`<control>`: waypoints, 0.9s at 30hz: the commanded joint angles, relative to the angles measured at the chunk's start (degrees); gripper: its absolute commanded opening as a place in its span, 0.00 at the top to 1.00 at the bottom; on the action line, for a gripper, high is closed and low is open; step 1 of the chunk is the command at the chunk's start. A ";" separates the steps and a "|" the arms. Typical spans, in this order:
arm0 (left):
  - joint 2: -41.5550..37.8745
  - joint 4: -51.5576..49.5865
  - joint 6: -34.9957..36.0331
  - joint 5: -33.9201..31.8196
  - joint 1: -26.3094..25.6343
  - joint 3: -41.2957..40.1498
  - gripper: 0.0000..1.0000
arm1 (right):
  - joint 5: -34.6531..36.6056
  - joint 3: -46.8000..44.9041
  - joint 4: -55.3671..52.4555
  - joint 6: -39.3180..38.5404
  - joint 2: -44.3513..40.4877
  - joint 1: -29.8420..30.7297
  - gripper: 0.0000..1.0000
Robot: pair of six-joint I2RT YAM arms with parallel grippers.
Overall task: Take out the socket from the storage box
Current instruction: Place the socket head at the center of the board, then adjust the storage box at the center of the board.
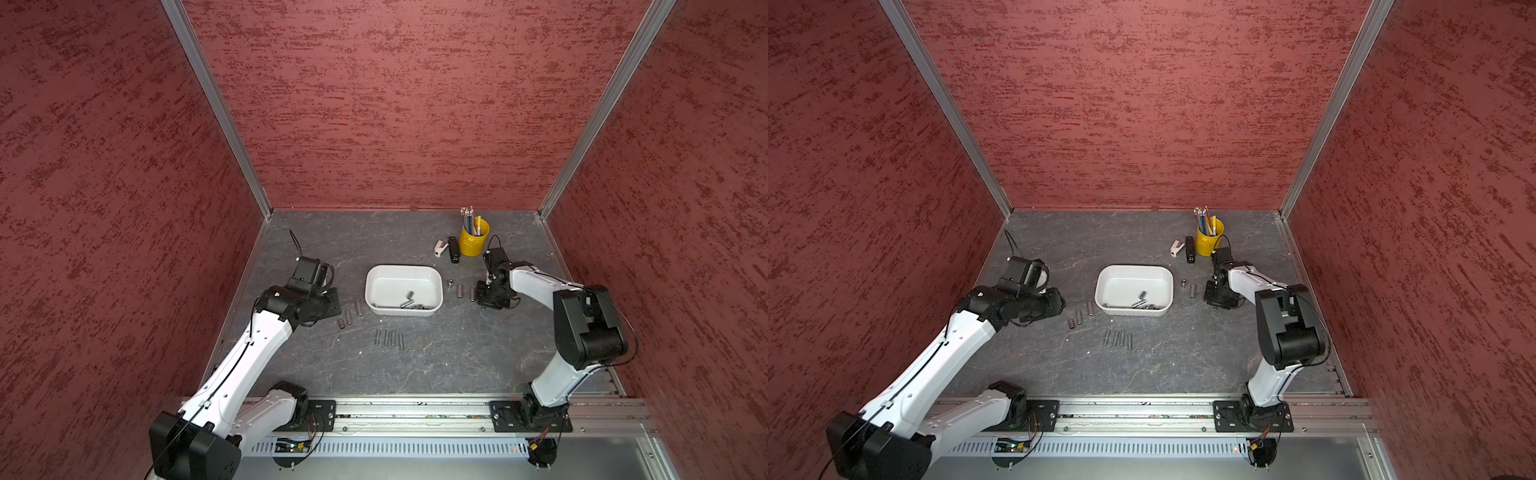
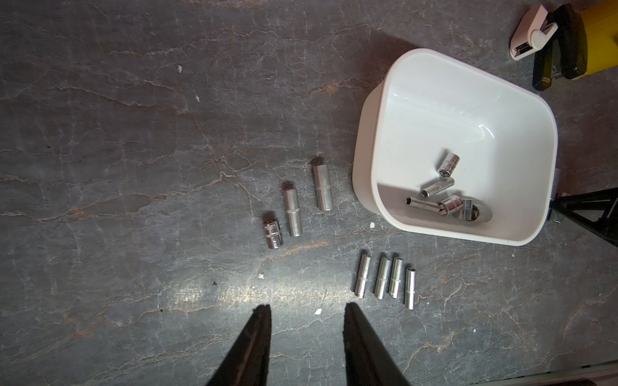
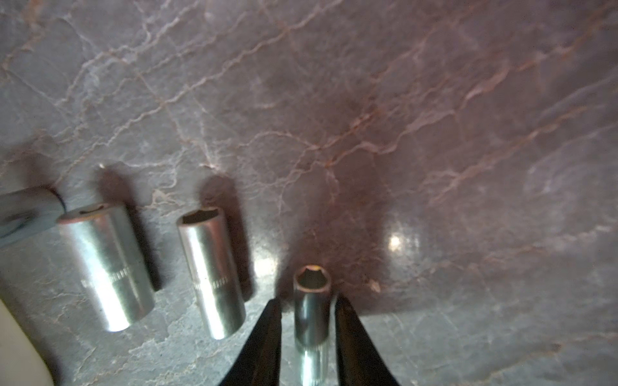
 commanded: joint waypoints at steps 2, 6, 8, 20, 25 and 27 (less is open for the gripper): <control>0.19 0.62 0.56 -0.36 -0.19 -0.12 0.61 | 1.18 1.31 -0.38 0.21 -1.29 -0.32 0.68; 0.19 0.58 0.56 -0.31 -0.18 -0.15 0.61 | 1.34 1.67 -1.75 0.48 -3.65 -0.39 0.66; 0.17 0.53 0.56 -0.34 -0.18 -0.27 0.61 | 1.34 1.75 -2.48 0.67 -5.53 -0.32 0.65; -0.73 0.79 0.56 0.01 -0.24 -0.24 0.61 | -2.60 3.22 -7.21 1.13 -16.65 0.33 0.64; -0.59 0.69 0.46 -0.14 -0.35 -0.23 0.61 | -3.54 5.20 -8.04 2.44 -17.90 3.94 0.63; -0.64 0.62 0.39 -0.37 -0.43 -0.23 0.60 | -3.90 6.35 -8.15 3.22 -17.82 5.82 0.62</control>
